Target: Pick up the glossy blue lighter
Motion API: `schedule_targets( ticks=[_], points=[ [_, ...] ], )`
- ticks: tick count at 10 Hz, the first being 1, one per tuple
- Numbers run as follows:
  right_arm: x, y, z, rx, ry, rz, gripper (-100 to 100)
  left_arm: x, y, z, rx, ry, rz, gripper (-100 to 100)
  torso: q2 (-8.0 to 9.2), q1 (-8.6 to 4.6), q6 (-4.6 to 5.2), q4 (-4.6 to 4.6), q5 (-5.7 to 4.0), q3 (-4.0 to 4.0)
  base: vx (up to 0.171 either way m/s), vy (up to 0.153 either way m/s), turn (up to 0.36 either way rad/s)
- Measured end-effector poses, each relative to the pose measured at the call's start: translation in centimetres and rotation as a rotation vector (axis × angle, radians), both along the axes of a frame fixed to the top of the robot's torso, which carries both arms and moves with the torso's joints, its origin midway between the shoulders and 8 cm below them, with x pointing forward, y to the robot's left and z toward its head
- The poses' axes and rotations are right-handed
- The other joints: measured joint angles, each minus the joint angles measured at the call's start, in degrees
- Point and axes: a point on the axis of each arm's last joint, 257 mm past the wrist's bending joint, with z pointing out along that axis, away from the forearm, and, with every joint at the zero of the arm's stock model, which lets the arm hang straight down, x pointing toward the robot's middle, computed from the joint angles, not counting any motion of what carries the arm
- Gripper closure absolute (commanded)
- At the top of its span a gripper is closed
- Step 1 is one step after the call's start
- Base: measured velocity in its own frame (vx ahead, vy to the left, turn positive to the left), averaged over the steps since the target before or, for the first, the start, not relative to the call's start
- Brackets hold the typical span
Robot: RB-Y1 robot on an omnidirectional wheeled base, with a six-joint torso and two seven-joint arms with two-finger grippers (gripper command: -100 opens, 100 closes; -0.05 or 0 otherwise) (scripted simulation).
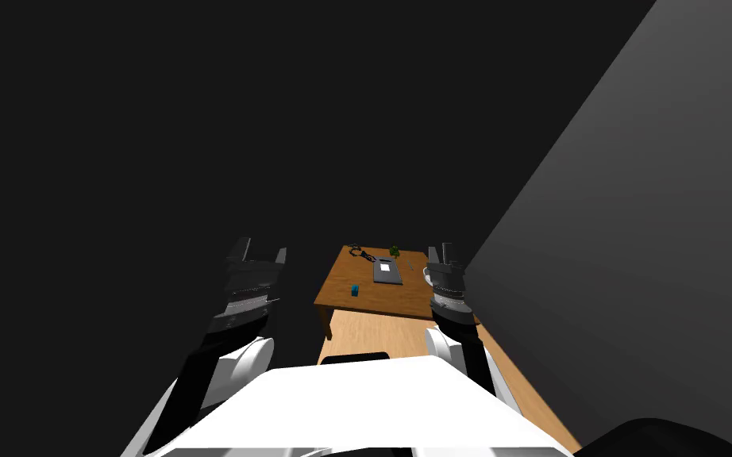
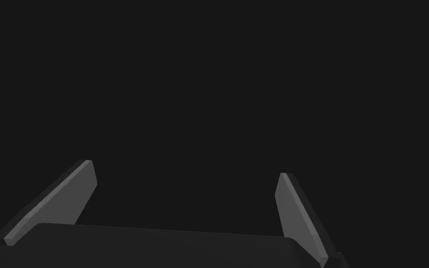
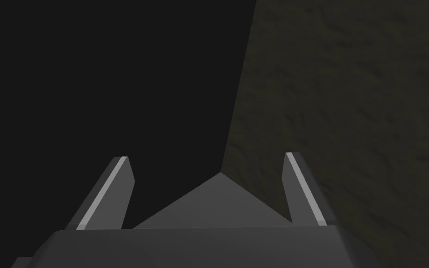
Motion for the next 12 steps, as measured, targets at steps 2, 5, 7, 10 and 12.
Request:
schedule_targets(
  ticks=[2,5,7,10,12],
  points=[
    [0.0,0.0,0.0,0.000,0.000,0.000,0,1.7,-0.8,-1.2,0.005,0.047,-0.041,-100,0.29,-0.15,0.01,0.06,-0.03,0.16,-0.099,-0.048,0.003],
    [0.0,0.0,0.0,0.000,0.000,0.000,0,3.9,-1.5,-3.5,-0.010,0.127,-0.092,-100,0.29,-0.14,0.01,0.07,-0.03,0.17,-0.078,-0.039,-0.002],
    [0.0,0.0,0.0,0.000,0.000,0.000,0,6.1,-1.8,-5.3,-0.028,0.190,-0.125,-100,0.31,-0.15,0.01,0.07,-0.03,0.18,-0.084,-0.041,-0.008],
    [0.0,0.0,0.0,0.000,0.000,0.000,0,9.3,-2.9,-9.0,-0.065,0.309,-0.172,-100,0.26,-0.13,0.00,0.06,-0.03,0.15,-0.063,-0.034,-0.010],
    [0.0,0.0,0.0,0.000,0.000,0.000,0,10.8,-3.3,-11.3,-0.085,0.370,-0.188,-100,0.12,-0.10,0.01,0.03,-0.02,0.07,-0.026,-0.022,-0.010]
  ],
)
